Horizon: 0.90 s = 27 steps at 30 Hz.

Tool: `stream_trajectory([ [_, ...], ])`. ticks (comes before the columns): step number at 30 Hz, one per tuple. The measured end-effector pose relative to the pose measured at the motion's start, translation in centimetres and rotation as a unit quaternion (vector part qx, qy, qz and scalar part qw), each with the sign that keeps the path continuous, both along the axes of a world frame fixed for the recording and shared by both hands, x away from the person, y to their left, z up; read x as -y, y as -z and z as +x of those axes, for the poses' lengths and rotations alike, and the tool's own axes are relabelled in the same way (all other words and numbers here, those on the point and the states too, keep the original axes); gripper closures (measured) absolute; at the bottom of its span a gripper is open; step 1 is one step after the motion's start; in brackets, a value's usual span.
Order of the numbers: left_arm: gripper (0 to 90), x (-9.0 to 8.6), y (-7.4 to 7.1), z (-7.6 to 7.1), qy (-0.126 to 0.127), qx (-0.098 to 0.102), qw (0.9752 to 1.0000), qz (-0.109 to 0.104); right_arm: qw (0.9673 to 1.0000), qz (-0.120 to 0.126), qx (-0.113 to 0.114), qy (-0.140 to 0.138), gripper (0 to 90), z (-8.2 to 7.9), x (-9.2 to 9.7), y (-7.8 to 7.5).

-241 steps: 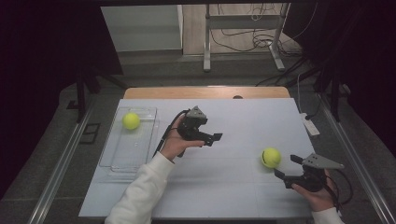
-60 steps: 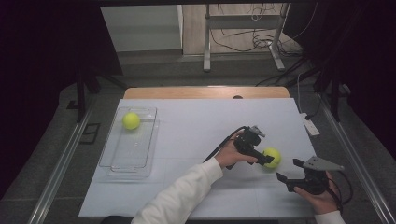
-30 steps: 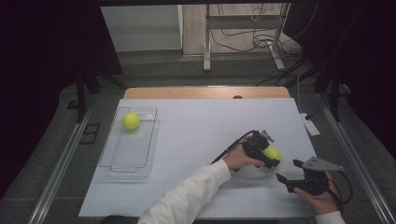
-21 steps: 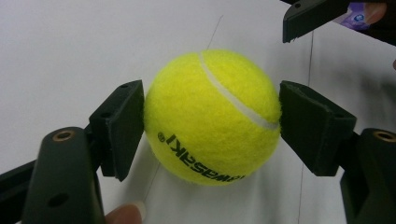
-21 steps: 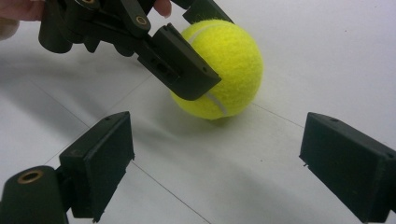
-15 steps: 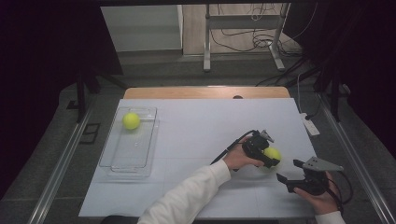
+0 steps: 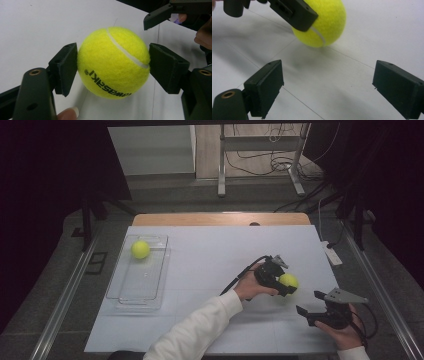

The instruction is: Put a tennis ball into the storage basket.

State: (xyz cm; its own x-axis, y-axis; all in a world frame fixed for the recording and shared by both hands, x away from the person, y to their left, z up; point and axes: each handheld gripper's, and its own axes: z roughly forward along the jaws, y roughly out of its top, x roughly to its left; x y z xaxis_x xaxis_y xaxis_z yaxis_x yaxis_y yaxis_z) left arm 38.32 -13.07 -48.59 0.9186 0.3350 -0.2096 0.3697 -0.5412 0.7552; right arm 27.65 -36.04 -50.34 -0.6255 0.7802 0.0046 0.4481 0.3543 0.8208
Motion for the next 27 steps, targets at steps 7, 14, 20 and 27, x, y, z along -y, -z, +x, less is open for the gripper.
stream_trajectory([
  [7, 27.2, -1.7, -0.8, -0.3, -0.011, 0.011, 0.9997, -0.017, 1.0000, -0.001, 0.001, 0.000, 10.2, 0.0, -0.1, -0.1],
  [14, 27.1, -3.5, -1.4, -0.5, -0.024, 0.017, 0.9993, -0.024, 1.0000, -0.001, 0.002, -0.001, 10.2, 0.0, -0.2, -0.1],
  [20, 27.2, -5.0, -1.5, -0.8, -0.042, 0.014, 0.9984, -0.035, 1.0000, -0.001, 0.002, -0.001, 10.2, 0.0, -0.3, -0.1],
  [27, 27.1, -6.1, -1.7, -0.9, -0.050, 0.018, 0.9978, -0.040, 1.0000, -0.004, 0.002, -0.002, 10.2, 0.1, -0.4, -0.1],
])
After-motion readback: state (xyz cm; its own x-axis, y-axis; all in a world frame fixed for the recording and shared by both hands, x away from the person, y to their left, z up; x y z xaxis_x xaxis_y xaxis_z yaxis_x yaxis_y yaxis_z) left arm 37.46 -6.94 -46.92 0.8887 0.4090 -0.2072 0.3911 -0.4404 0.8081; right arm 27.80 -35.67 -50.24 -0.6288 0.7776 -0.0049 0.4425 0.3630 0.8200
